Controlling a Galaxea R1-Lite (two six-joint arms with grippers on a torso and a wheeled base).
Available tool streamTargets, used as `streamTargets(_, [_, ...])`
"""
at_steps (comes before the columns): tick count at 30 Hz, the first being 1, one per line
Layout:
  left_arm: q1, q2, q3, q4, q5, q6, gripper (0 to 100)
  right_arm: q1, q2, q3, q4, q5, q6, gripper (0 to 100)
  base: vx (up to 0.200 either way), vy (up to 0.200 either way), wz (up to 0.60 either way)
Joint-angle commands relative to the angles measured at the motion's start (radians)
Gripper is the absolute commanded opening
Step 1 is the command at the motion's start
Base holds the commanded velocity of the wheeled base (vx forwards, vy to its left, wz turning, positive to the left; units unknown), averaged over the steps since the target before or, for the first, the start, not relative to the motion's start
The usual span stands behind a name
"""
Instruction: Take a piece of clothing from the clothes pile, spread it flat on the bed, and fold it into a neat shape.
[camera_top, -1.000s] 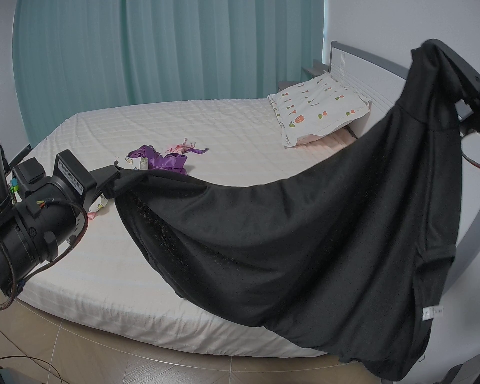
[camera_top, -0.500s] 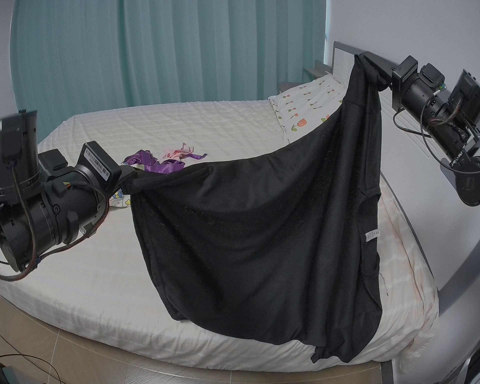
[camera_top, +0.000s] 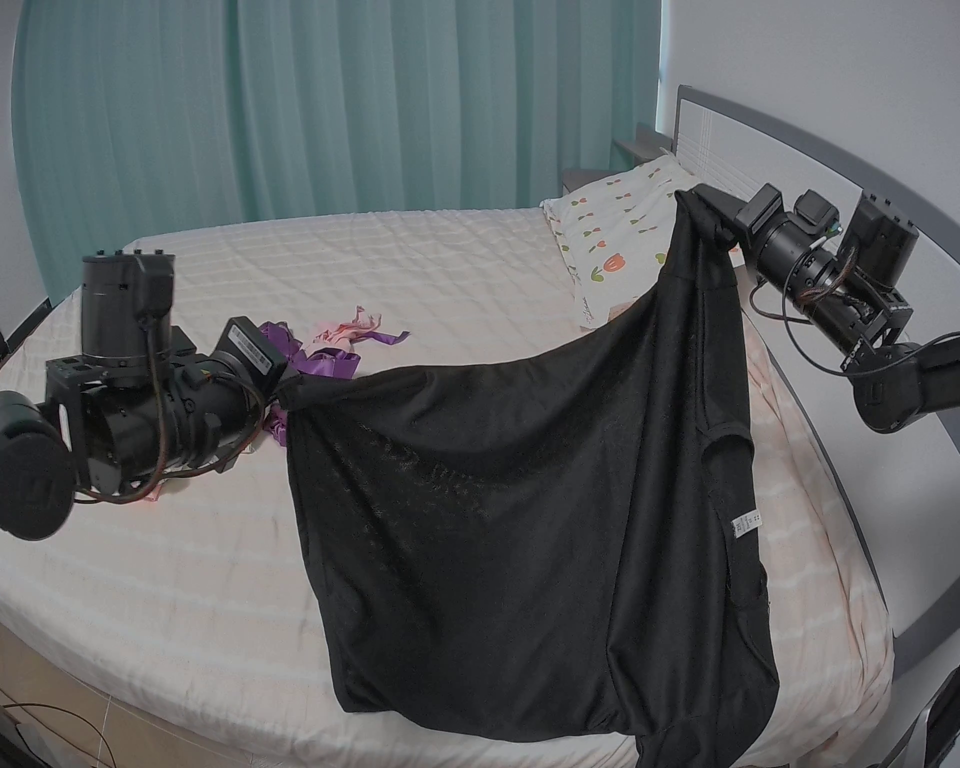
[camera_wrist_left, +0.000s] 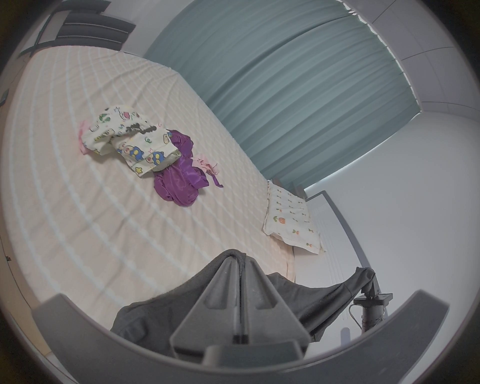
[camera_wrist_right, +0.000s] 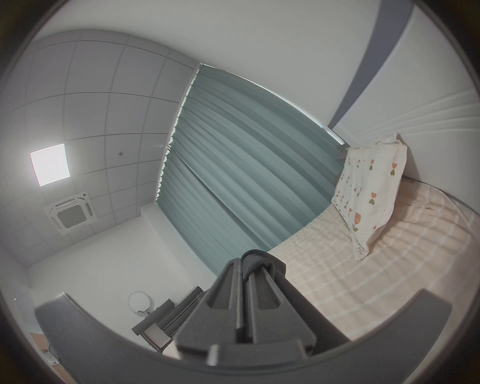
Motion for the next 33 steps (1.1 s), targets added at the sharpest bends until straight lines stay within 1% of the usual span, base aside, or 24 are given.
streamTargets(1, [0.028,0.176,-0.015,-0.089,-0.016,-0.003,0,-0.008,0.112,0.005,-0.006,-0.028,-0.003,0,0.0,0.0,0.0])
streamTargets(4, [0.036,0.252,-0.047,-0.131,-0.008,-0.003,0,-0.012,0.141,0.001,-0.011,-0.045,-0.001,0,0.0,0.0,0.0])
streamTargets(7, [0.047,0.326,-0.095,-0.135,-0.014,-0.007,0,-0.022,0.19,-0.01,-0.012,-0.078,-0.003,0,0.0,0.0,0.0])
streamTargets(9, [0.05,0.38,-0.128,-0.137,-0.014,-0.019,0,-0.035,0.221,-0.013,-0.011,-0.082,-0.003,0,0.0,0.0,0.0])
streamTargets(10, [0.052,0.409,-0.151,-0.14,-0.011,-0.034,100,-0.042,0.234,-0.015,-0.011,-0.082,-0.001,0,0.0,0.0,0.0])
streamTargets(11, [0.056,0.435,-0.177,-0.14,-0.01,-0.053,100,-0.045,0.247,-0.016,-0.011,-0.082,-0.001,100,0.0,0.0,0.0])
streamTargets(14, [0.075,0.512,-0.249,-0.131,-0.019,-0.094,100,-0.047,0.316,-0.03,-0.012,-0.087,-0.001,100,0.0,0.0,0.0])
streamTargets(17, [0.076,0.602,-0.289,-0.137,-0.011,-0.086,100,-0.058,0.386,-0.07,0.005,-0.101,-0.003,100,0.0,0.0,0.0])
streamTargets(19, [0.085,0.631,-0.322,-0.128,-0.008,-0.085,100,-0.077,0.421,-0.101,0.028,-0.122,-0.004,100,0.0,0.0,0.0])
streamTargets(20, [0.085,0.631,-0.322,-0.128,-0.008,-0.085,100,-0.077,0.421,-0.101,0.028,-0.122,-0.004,100,0.0,0.0,0.0])
streamTargets(21, [0.104,0.634,-0.334,-0.128,-0.008,-0.086,100,-0.091,0.437,-0.134,0.072,-0.165,-0.004,100,0.0,0.0,0.0])
streamTargets(22, [0.111,0.633,-0.334,-0.128,-0.008,-0.086,100,-0.107,0.443,-0.15,0.104,-0.186,-0.006,100,0.0,0.0,0.0])
streamTargets(24, [0.121,0.63,-0.328,-0.128,-0.008,-0.086,100,-0.124,0.461,-0.17,0.178,-0.216,-0.009,100,0.0,0.0,0.0])
streamTargets(28, [0.131,0.588,-0.282,-0.123,-0.016,-0.086,100,-0.154,0.469,-0.174,0.318,-0.225,-0.056,100,0.0,0.0,0.0])
streamTargets(30, [0.131,0.571,-0.262,-0.123,-0.019,-0.086,100,-0.159,0.471,-0.174,0.336,-0.225,-0.059,100,0.0,0.0,0.0])
streamTargets(31, [0.128,0.525,-0.211,-0.123,-0.031,-0.08,100,-0.166,0.466,-0.173,0.359,-0.226,-0.061,100,0.0,0.0,0.0])
streamTargets(32, [0.128,0.513,-0.196,-0.125,-0.034,-0.079,100,-0.17,0.466,-0.173,0.364,-0.228,-0.061,100,0.0,0.0,0.0])
streamTargets(33, [0.127,0.484,-0.162,-0.128,-0.043,-0.076,100,-0.174,0.463,-0.17,0.373,-0.245,-0.065,100,0.0,0.0,0.0])
